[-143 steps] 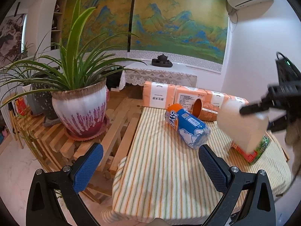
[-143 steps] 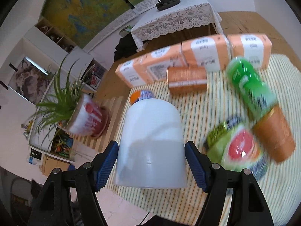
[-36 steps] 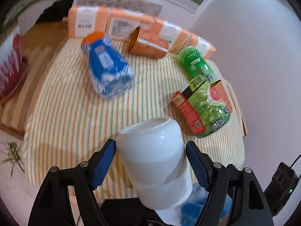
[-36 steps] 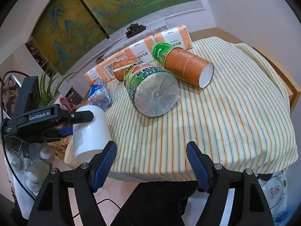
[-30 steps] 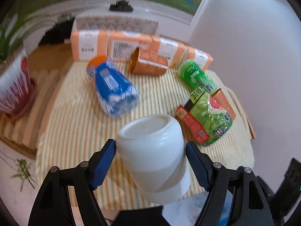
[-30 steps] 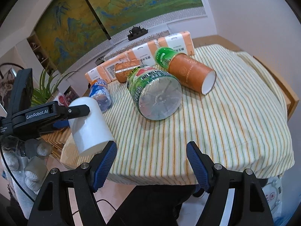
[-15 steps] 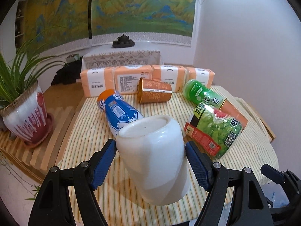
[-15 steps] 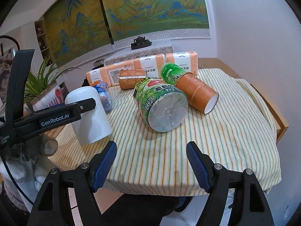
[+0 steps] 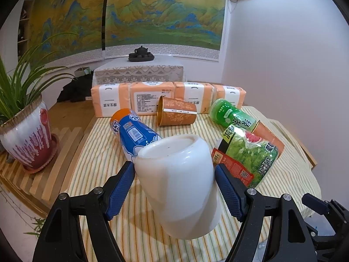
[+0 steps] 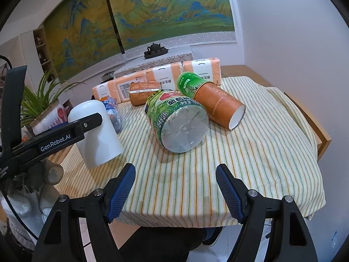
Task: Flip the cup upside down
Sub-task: 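Grasp the white cup with the left gripper while the right gripper holds it, then lower the white cup rim-down onto the tablecloth and open the left gripper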
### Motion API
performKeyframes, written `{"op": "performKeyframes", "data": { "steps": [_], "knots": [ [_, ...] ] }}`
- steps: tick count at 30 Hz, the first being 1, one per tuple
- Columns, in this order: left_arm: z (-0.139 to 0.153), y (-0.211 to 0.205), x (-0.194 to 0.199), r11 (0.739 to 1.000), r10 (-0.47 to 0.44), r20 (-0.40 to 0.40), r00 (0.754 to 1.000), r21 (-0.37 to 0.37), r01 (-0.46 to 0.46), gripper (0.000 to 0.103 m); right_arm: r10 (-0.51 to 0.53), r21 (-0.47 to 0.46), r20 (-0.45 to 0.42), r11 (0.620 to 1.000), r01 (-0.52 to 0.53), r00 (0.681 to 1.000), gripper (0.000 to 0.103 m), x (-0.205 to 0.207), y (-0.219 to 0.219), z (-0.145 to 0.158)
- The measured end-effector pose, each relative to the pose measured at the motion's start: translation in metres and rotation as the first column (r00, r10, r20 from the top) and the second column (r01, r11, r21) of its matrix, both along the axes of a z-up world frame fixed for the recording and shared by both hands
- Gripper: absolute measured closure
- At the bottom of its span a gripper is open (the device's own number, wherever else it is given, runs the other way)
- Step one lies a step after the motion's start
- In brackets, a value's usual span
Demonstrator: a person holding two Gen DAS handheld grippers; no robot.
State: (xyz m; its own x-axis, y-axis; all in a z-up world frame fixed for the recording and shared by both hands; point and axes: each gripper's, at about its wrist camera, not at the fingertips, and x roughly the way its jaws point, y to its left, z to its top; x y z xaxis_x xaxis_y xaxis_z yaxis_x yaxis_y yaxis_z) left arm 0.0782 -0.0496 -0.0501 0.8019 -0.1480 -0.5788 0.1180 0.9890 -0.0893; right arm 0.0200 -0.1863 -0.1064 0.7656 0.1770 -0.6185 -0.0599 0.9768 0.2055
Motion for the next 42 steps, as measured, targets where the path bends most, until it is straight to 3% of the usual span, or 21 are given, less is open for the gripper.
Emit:
{"op": "performKeyframes", "data": {
  "steps": [10, 22, 35, 42],
  "knots": [
    [-0.004, 0.01, 0.001, 0.999, -0.034, 0.004, 0.999, -0.029, 0.035, 0.024, -0.013, 0.0, -0.003, 1.0, 0.013, 1.0, 0.03, 0.002, 0.001, -0.001],
    [-0.012, -0.008, -0.007, 0.995, -0.087, 0.043, 0.995, 0.05, 0.085, 0.024, -0.011, 0.001, -0.008, 1.0, 0.011, 1.0, 0.03, 0.003, 0.004, -0.001],
    [-0.015, -0.01, -0.03, 0.991, -0.125, 0.062, 0.99, 0.049, 0.122, 0.027, -0.011, 0.01, -0.007, 1.0, 0.011, 1.0, 0.03, 0.001, 0.003, 0.0],
    [-0.02, -0.03, -0.05, 0.979, -0.174, 0.084, 0.981, 0.117, 0.164, 0.027, -0.013, 0.021, -0.005, 1.0, 0.013, 1.0, 0.03, -0.004, 0.002, 0.001]
  ]
}}
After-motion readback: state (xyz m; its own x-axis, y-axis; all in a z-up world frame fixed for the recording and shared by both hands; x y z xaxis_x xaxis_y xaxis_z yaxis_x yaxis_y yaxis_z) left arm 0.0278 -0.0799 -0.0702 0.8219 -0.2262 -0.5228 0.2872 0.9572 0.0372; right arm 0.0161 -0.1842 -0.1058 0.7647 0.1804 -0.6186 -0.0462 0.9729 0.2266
